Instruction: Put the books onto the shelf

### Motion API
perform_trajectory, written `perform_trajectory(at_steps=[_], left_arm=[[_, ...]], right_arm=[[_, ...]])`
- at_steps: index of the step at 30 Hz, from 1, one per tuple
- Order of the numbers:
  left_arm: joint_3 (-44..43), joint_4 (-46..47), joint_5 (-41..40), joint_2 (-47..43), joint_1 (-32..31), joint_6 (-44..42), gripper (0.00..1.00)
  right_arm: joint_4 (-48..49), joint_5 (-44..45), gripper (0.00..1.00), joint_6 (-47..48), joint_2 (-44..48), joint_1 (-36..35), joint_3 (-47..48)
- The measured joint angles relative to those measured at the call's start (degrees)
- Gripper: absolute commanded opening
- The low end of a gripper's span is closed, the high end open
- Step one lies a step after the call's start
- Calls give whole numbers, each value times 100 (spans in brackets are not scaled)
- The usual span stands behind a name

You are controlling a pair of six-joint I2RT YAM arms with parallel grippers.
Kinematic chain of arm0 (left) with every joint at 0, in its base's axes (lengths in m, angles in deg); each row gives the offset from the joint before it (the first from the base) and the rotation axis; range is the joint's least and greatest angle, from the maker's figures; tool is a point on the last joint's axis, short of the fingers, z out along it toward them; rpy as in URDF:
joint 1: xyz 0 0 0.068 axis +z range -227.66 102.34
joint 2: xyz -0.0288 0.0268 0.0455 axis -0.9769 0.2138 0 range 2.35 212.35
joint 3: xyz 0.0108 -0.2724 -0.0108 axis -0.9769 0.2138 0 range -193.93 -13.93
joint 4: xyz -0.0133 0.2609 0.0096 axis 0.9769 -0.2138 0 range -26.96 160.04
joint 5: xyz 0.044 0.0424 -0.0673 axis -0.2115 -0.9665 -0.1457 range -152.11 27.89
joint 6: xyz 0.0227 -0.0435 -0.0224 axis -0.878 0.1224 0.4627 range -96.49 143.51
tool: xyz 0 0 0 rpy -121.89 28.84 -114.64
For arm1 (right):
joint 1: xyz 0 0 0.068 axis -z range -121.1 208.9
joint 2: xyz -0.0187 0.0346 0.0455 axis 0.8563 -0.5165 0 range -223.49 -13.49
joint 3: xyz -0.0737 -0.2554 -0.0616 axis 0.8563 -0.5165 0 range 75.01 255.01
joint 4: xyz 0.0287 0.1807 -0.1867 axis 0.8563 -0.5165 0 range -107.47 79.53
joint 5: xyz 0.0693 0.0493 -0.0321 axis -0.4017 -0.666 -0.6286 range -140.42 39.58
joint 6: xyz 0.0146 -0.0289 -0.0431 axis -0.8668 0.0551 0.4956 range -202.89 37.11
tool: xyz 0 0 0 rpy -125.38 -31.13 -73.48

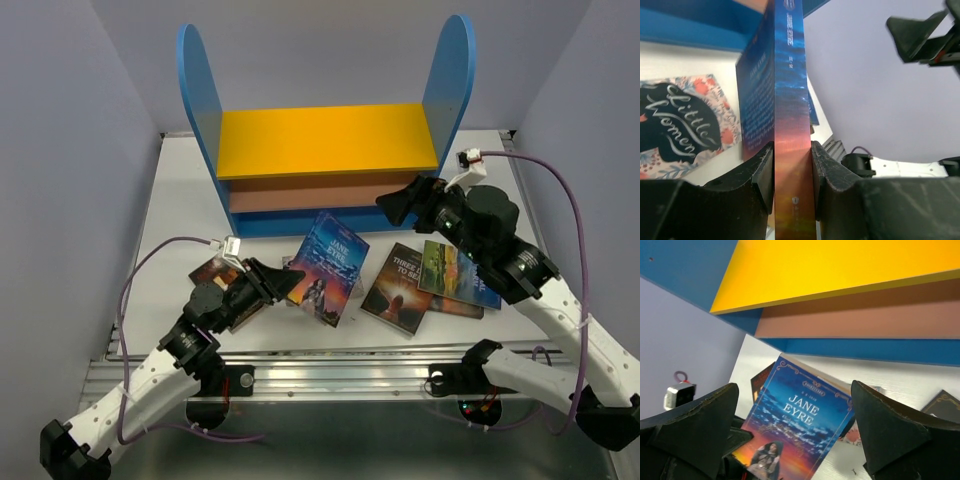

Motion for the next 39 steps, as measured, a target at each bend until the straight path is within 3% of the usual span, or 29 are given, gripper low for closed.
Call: perform_trajectory(at_steps=[7, 14, 22, 31, 39], left_arm=[[-793, -120, -83, 76, 0, -9, 0], [-1740, 116, -31, 597, -4, -24, 0], [-2249, -20, -448, 1309, -4, -55, 0], [-3429, -295, -1519, 2041, 2, -195, 0], [-3657, -225, -1624, 2192, 0, -227, 0]], right_arm=[[-560, 1176, 100, -87, 675, 0, -81], [-960, 1777, 100, -111, 1010, 0, -131], [-1261, 1906, 100, -173, 1047, 0, -321], [-1366, 1910, 100, -304, 1191, 0, -358], [-1456, 1904, 100, -304, 1209, 0, -363]])
